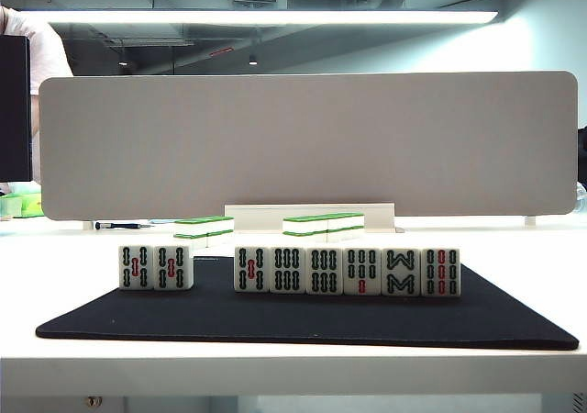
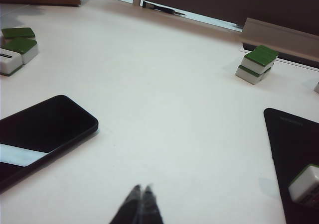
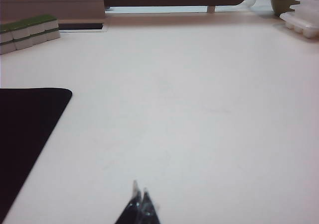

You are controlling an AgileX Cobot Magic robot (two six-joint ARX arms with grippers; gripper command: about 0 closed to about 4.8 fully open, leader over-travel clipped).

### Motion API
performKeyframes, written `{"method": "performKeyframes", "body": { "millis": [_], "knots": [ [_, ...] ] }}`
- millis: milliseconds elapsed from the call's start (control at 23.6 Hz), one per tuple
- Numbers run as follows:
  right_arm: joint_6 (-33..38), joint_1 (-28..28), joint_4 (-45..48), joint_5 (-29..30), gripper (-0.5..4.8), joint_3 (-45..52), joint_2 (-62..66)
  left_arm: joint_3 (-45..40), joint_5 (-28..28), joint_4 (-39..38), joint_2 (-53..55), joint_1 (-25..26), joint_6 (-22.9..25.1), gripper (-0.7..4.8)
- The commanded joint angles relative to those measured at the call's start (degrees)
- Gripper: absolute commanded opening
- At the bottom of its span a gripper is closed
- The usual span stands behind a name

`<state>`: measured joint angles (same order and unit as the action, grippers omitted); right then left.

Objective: Take a mahjong tile from your hand cards and play it out.

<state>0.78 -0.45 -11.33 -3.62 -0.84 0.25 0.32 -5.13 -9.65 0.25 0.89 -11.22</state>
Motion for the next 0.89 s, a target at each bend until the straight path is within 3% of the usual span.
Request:
{"method": "performKeyframes", "body": {
  "millis": [42,890],
  "knots": [
    [-0.52,0.04,-0.44,-0.11,-0.01,0.0,-0.42,0.07,0.24,-0.59,0.04,-0.07,0.09,-0.05],
    [-0.79,0.13,-0.26,-0.13,-0.01,0.0,-0.42,0.07,0.24,-0.57,0.04,-0.07,0.09,-0.05]
  ]
}}
